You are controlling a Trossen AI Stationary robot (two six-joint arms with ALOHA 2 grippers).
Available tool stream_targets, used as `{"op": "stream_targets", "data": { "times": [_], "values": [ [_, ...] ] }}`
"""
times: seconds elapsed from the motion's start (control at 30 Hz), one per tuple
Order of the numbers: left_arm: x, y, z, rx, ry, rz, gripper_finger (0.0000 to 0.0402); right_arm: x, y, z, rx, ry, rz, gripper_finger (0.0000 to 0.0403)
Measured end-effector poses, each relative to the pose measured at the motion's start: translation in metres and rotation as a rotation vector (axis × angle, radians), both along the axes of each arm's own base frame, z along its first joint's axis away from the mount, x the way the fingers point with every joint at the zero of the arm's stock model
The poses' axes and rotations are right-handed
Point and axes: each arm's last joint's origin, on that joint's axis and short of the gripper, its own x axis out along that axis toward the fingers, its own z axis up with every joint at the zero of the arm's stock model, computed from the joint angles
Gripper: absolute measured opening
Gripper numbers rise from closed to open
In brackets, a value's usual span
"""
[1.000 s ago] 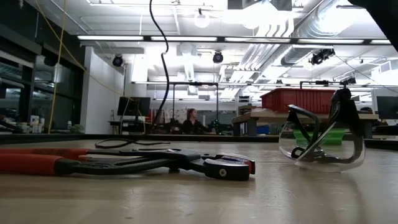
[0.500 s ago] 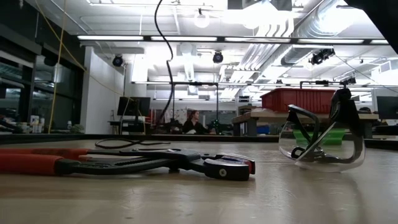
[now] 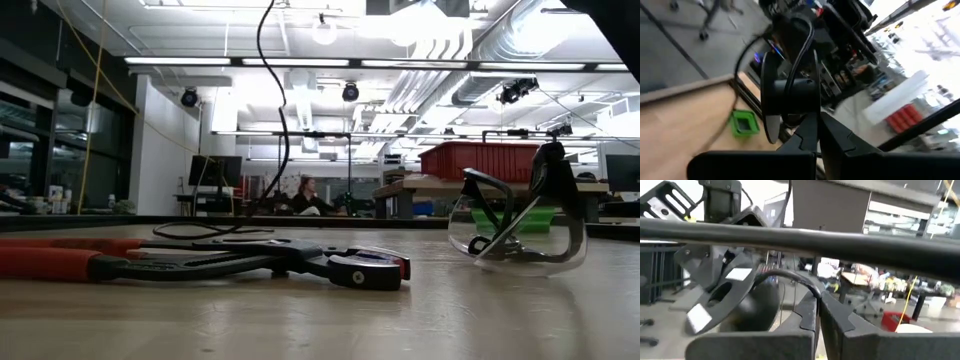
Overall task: Coil cords
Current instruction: Coil the black wire onto the black spool
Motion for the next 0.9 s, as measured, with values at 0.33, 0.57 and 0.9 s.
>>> {"op": "stream_targets", "data": {
  "times": [0.33,0.57,0.9],
  "values": [
    [-0.001,0.004,0.008,0.377,0.046,0.12,0.0,-0.008,0.002,-0.001,0.05,0.085,-0.004,0.0],
    [0.005,0.004,0.017,0.517,0.007,0.137,0.0,-0.008,0.002,-0.003,0.128,0.092,0.003,0.0003],
    [0.012,0.005,0.025,0.591,-0.057,0.167,0.0,-0.007,0.006,-0.006,0.192,0.122,0.04,0.0083]
  ]
}}
